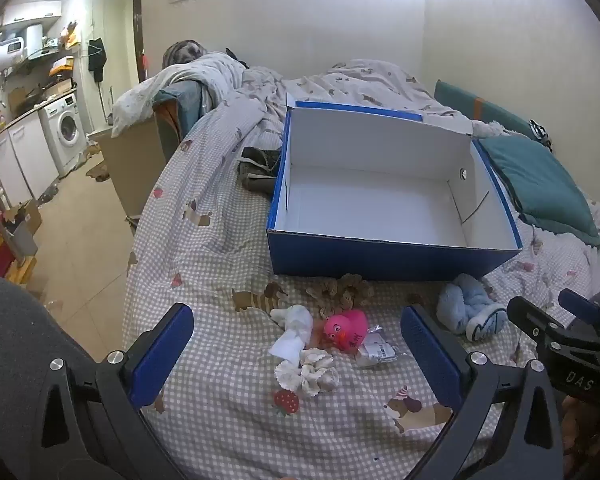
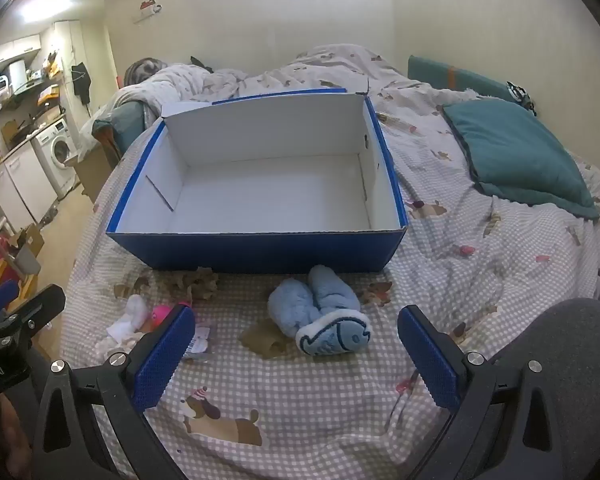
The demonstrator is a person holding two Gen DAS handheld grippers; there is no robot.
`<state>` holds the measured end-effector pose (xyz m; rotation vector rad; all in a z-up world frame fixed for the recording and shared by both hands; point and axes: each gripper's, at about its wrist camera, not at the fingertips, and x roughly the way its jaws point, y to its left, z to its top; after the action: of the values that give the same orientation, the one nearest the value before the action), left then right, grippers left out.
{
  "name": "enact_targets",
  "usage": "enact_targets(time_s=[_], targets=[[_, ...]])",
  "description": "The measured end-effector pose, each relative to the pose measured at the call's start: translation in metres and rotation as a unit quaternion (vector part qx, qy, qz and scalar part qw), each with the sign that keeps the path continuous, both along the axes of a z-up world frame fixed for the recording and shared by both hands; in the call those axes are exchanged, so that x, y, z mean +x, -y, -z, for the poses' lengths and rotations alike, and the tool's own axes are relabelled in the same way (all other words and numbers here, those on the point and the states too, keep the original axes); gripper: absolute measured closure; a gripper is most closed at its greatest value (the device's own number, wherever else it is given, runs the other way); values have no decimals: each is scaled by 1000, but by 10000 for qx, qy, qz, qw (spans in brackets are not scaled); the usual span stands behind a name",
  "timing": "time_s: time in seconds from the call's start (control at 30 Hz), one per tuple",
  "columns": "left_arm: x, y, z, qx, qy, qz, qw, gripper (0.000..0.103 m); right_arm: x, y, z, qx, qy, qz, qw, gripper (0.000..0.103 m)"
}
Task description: Organize soft objects
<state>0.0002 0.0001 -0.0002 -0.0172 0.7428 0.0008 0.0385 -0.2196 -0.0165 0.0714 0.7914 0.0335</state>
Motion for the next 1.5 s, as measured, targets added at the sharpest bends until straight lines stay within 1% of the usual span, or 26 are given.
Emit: enact_targets(time_s=[1.5], targets=[[-1, 1, 3, -51, 24, 0, 10000, 0, 1, -2, 3, -51, -21, -9, 10000, 0]])
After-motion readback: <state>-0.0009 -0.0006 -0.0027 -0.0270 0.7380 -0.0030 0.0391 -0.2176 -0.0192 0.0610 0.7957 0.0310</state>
